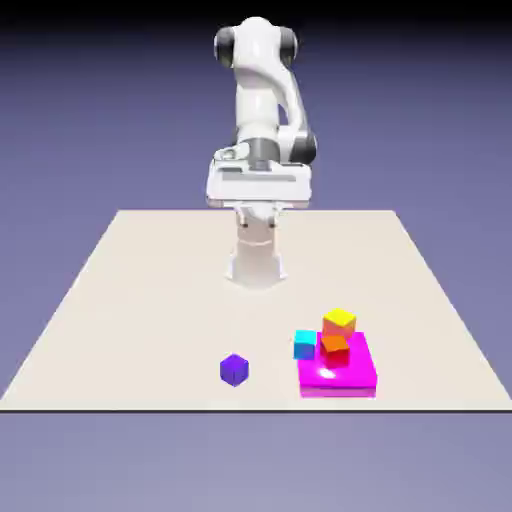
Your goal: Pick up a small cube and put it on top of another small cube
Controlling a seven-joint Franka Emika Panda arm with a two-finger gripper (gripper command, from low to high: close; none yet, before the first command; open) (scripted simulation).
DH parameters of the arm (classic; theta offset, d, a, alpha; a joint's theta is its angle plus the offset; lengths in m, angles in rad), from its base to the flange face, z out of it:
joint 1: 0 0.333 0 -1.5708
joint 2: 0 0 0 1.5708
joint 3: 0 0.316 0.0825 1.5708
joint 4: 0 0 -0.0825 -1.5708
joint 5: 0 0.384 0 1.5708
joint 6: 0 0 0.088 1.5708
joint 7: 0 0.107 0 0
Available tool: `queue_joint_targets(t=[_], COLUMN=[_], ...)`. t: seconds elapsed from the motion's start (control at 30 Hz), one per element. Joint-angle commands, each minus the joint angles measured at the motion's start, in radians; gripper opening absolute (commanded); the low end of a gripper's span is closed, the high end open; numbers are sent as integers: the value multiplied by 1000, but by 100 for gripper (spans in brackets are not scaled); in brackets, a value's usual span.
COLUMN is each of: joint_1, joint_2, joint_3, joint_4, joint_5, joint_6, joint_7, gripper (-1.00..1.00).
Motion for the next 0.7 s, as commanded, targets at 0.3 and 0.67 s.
queue_joint_targets(t=[0.3,0.67], joint_1=[98,207], joint_2=[284,596], joint_3=[-128,-269], joint_4=[88,185], joint_5=[128,269], joint_6=[-90,-189], joint_7=[-435,-913], gripper=[0,0])
